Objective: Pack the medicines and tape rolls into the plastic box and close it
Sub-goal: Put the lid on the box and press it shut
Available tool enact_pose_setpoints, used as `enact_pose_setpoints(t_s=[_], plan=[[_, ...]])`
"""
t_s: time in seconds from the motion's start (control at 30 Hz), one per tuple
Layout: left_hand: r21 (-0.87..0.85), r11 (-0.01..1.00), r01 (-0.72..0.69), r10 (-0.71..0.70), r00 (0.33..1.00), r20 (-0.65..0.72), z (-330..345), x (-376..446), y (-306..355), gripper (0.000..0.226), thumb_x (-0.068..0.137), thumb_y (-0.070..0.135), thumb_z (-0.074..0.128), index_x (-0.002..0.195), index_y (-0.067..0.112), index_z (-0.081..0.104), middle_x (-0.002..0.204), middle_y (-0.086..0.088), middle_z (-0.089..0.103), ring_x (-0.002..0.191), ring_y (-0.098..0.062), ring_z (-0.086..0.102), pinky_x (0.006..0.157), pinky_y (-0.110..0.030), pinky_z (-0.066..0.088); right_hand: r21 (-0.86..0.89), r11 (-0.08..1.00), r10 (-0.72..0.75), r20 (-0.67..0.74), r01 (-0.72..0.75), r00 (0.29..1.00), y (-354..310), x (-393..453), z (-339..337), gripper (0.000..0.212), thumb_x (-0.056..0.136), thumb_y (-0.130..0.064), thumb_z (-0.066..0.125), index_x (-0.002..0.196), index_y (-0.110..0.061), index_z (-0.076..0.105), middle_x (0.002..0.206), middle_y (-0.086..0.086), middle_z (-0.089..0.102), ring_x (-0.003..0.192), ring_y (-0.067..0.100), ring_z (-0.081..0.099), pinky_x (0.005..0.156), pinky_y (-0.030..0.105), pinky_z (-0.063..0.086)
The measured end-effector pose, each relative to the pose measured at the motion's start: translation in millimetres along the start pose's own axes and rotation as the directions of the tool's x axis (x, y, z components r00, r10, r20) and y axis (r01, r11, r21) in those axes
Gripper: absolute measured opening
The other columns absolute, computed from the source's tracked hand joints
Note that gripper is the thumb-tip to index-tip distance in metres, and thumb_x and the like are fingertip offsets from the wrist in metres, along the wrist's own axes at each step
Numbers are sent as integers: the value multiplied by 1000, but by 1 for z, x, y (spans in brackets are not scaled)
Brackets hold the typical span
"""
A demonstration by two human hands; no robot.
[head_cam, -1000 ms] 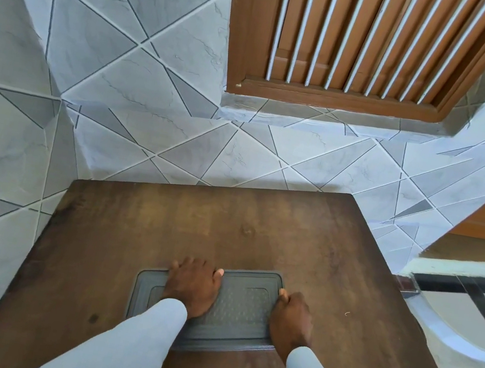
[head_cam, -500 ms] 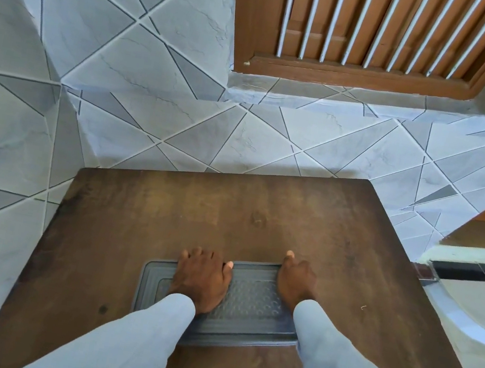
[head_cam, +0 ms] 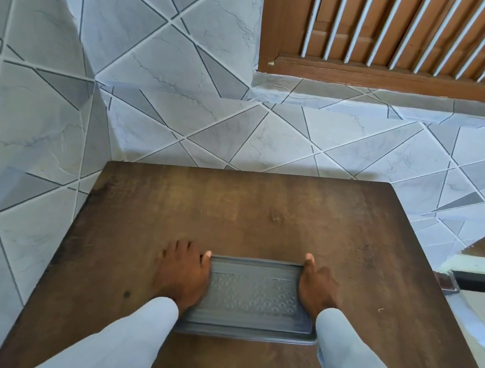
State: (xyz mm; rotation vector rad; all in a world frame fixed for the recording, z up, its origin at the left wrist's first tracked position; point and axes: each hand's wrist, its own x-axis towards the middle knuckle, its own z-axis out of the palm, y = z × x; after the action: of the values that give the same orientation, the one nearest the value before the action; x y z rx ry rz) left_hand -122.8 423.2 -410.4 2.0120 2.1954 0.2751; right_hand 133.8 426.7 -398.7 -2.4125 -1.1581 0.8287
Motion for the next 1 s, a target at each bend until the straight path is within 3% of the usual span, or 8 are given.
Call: enact_pose_setpoints(t_s=[0.1,0.2,0.33,0.67,0.73,0.83,0.9,1.0], plan=[[-67,945,319,-312,945,94,-8,-12,-21,57,95,58,26,123,15,50,127,-13,57,112,-36,55,94,-46,45,-28,998,54,-4,-54,999,20,-18,-1,80,93,-67,19,121,-2,55,126,29,58,111,45,56,94,46,43],[-153,878,453,-423,885,196,-10,-23,-28,69,92,67,21,124,15,52,127,-14,60,110,-38,58,94,-49,45,-36,995,91,-15,-92,996,34,-40,4,79,94,-67,17,118,-3,57,122,27,60,107,43,57,88,44,44],[-260,843,470,-438,882,174,-6,-27,-32,68,93,65,22,124,12,51,126,-17,60,110,-40,59,94,-49,44,-5,994,111,-53,-111,992,38,-52,12,77,92,-69,18,109,-6,58,114,26,63,101,42,59,87,45,46],[-178,888,423,-404,905,135,-8,-29,-33,63,94,64,19,110,14,55,109,-12,66,93,-32,64,81,-39,52,-26,993,116,-101,-119,988,37,-55,11,74,93,-68,22,111,-7,59,114,24,63,102,42,59,83,43,44],[-106,933,345,-342,939,40,-12,-33,-31,57,96,58,26,121,13,51,123,-13,60,108,-33,58,91,-43,47,-41,997,61,-148,-68,987,34,-56,10,67,95,-63,24,109,-8,58,113,22,62,101,40,58,85,44,46],[15,997,-82,82,996,-22,-11,-48,-13,65,95,55,22,147,17,31,154,-11,32,143,-34,25,116,-50,20,-307,933,-265,-222,191,938,27,-63,15,61,94,-60,26,124,-13,51,127,16,55,117,36,49,98,49,42],[16,961,-276,273,956,108,-4,-61,4,71,93,60,13,154,24,8,163,-2,1,150,-26,-7,120,-52,-2,-452,797,-492,-101,401,865,20,-72,24,68,92,-64,23,145,-22,37,149,12,40,139,34,32,111,51,27],[21,966,-258,248,946,208,4,-68,13,76,91,66,8,152,27,-14,160,3,-20,146,-22,-24,117,-52,-14,-511,679,-548,124,527,827,16,-76,39,74,88,-70,7,154,-36,5,165,4,3,151,28,-5,119,57,1]])
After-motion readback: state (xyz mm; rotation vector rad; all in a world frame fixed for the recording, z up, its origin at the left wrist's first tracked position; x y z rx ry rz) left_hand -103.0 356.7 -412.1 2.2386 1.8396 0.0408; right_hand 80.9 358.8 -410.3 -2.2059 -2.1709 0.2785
